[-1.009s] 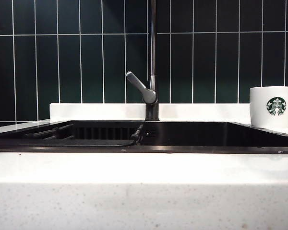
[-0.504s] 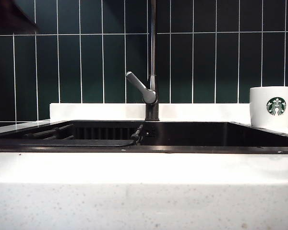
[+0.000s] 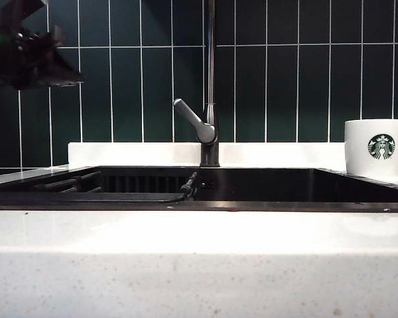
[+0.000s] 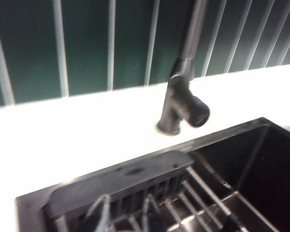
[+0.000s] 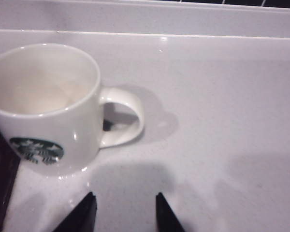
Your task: Pick up the mug next to the sink, go to the faucet to get some water, pour the water into the sink, and finally put the mug back to its place.
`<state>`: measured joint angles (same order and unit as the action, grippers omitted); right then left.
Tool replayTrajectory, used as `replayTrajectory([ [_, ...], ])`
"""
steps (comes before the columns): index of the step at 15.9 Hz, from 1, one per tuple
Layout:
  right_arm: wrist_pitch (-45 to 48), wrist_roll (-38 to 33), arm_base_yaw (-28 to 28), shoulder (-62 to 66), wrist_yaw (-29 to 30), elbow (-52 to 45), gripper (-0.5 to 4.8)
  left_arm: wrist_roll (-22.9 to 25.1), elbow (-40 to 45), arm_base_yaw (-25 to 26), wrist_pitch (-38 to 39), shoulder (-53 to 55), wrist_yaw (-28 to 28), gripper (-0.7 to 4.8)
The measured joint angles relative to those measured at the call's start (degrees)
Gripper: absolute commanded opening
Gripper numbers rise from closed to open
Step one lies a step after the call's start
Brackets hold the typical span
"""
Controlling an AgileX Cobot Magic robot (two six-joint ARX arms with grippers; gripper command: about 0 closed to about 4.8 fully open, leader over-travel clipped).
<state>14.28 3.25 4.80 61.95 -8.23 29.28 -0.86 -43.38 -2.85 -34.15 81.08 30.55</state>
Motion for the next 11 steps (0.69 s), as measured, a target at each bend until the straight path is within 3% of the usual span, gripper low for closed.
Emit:
replayTrajectory([
  [1,8.02,0.02,-0.02,3.5,2.34,-1.92,2.05,-0.02,-0.83,0.0,-1.38,3.04,2.1,0.89],
  [3,12.98,0.11,0.0,8.07,2.45,-1.95,2.08,-0.02,-2.45,0.0,-1.7,5.18,2.84,0.89],
  [11,26.27,1.05,1.46,19.8,1.81,-2.03,2.03,0.0,-9.94,-0.48,-2.05,12.59,6.12,0.89],
])
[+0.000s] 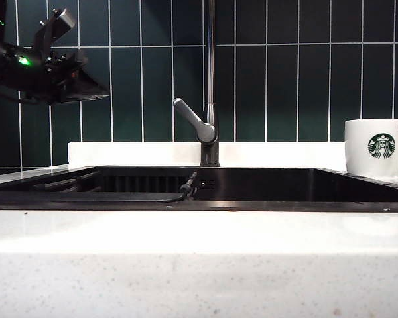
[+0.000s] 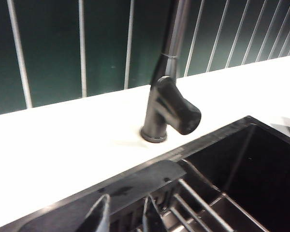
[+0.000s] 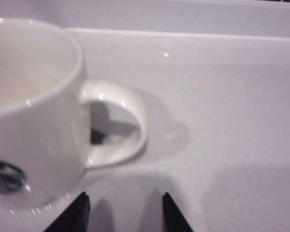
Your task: Pick up the mug next to the sink, go to the faucet to get some water, pour the water into the sink, and finally put the mug back to its place.
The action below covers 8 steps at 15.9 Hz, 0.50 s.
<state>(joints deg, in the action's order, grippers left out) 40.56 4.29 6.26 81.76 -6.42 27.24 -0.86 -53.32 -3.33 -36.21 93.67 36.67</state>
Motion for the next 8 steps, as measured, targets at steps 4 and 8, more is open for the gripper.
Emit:
replayTrajectory([
  [4,4.09,-1.27,1.49,0.02,1.05,0.17,2.03,0.0,-0.04,0.07,0.0,0.0,0.28,0.89],
  [8,4.22,-1.38,3.3,3.06,2.12,2.99,2.03,0.0,-0.04,0.07,-0.04,0.42,0.98,0.89],
])
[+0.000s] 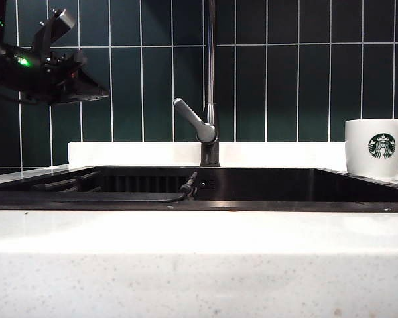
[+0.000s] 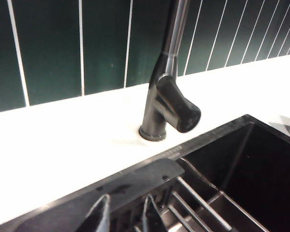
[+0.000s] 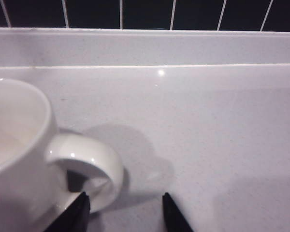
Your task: Pick up the mug next to the sink, go to the faucet to get some water, pour the water into the sink, and finally put the mug back to its place.
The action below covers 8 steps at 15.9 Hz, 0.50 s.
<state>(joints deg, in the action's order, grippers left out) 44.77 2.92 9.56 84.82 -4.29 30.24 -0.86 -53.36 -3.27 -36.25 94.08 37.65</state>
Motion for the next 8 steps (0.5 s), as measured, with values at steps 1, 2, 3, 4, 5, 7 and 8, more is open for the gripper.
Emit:
replayTrajectory([
  [1,0.28,-0.02,0.22,2.1,0.87,1.42,2.03,-0.02,0.0,-0.02,0.02,0.83,1.25,0.89],
  [2,0.28,-0.07,0.22,3.21,1.16,1.79,2.03,-0.02,0.0,-0.11,0.07,1.42,1.62,0.89],
  [3,0.24,-0.04,0.22,3.8,1.38,1.81,2.03,-0.02,0.0,-0.17,0.02,1.75,1.64,0.89],
  [4,0.42,-0.07,0.22,4.33,1.55,1.84,2.03,-0.02,0.0,-0.33,0.04,1.92,1.62,0.89],
  [5,0.72,-0.07,0.22,5.09,1.53,1.88,2.03,-0.02,0.0,-0.57,0.02,2.12,1.73,0.91],
  [7,0.98,-0.04,0.22,7.65,1.6,2.67,2.03,-0.02,-0.33,-1.36,0.0,3.48,2.43,0.94],
  [8,1.03,0.0,0.22,8.48,1.73,3.15,2.03,-0.04,-0.94,-1.57,0.02,4.42,2.91,0.94],
])
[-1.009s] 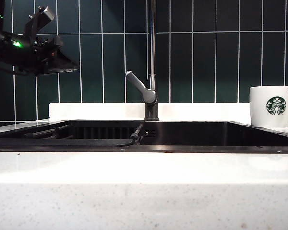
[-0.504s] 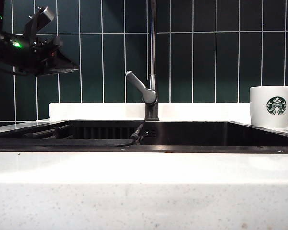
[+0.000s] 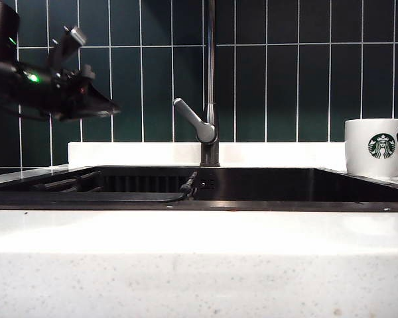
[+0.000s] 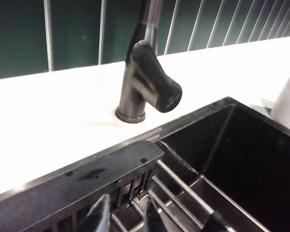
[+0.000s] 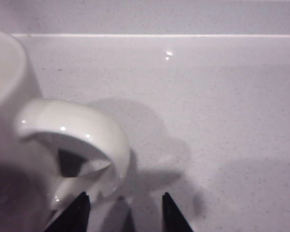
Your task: Pick up the mug next to the sink, go to the faucet to get some water, pour the water into the sink, and finally put the mug back to its place.
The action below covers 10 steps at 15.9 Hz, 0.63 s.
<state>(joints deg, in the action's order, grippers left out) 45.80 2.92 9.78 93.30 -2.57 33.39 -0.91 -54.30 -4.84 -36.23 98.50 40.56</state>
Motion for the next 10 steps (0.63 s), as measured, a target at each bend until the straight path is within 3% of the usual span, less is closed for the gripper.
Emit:
replayTrajectory([
  [6,1.9,0.09,0.02,4.59,1.16,3.45,2.03,-0.04,-6.34,-1.16,0.55,4.2,0.42,0.96],
  [7,1.99,0.09,0.0,5.07,1.22,3.74,2.03,-0.04,-7.61,-1.16,1.11,4.79,0.42,1.3],
  [10,2.82,0.15,0.0,6.62,1.29,5.86,2.03,0.0,-9.86,-1.38,1.7,5.9,0.37,1.35],
])
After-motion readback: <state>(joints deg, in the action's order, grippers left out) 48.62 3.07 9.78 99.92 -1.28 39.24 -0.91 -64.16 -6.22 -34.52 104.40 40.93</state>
